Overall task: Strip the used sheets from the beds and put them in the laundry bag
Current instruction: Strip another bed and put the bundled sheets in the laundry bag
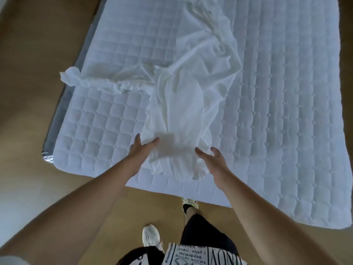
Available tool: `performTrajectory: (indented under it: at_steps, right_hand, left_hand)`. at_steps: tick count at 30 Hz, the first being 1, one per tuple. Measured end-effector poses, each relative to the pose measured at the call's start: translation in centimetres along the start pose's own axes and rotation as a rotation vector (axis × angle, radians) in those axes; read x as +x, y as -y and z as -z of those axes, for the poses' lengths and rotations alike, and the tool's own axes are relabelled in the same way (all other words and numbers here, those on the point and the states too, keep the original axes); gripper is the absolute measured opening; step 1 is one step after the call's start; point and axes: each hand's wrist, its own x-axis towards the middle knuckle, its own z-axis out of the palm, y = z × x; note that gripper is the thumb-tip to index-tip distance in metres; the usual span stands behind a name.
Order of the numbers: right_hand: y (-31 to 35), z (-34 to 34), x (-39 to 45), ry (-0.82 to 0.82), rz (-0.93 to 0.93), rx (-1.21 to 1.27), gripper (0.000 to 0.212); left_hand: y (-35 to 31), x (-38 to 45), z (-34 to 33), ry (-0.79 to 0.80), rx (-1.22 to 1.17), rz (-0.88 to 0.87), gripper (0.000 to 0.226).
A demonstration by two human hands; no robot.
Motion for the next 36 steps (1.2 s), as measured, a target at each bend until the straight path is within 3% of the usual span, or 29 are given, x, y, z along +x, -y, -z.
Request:
performTrajectory:
  at_steps: [3,7,9,13,16,19,24,30,36]
  right_hand:
    - [-0.9,-0.8,3.3,0.069,-0.059,0.008,0.098]
    - [-2.0,-2.3,5.4,0.052,-0.049,0.074,0.079]
    - [-2.2,-2.5,5.6,0.032,-0.058,0.072,0.077]
    - [-1.9,-2.1,4.6,-0.011,-0.060,0.072,0.050]
    - [-1.9,-1.8,2.7,-0.043,-0.013,0.098,0.034]
    - [-2.4,-2.1,-0.2,-0.042,0.011,0.119,0.028]
    - [-6.3,-3.5,-5.6,-0.070,-0.017,0.061,0.035]
    - [-13.5,-6.2,-11.6,0.030,-0.154,-0.018,0.045]
    - [-13.0,-8.0,-16.1,0.010,-0.133,0.018,0.042]
  left_hand:
    - [0.1,2.8,-1.1,0.057,-0.040,0.106,0.127]
    - [0.9,3.6,-4.8,0.098,-0.247,0.119,0.071]
    - [1.8,3.7,-6.3,0.076,-0.315,0.144,0.073]
    - [1.7,2.3,-7.7,0.046,-0.278,0.134,0.067]
    - [1.2,0.6,-7.0,0.050,-0.228,0.068,0.047]
    - [2.0,-1.2,-5.6,0.078,-0.197,0.022,0.053]
    - [6.6,-5.3,-3.8,0.145,-0.099,0.006,0.057]
    - [14.3,-9.3,-0.7,0.320,0.030,0.082,0.049]
    - [13.0,-12.9,2.6,0.287,0.183,0.020,0.034]
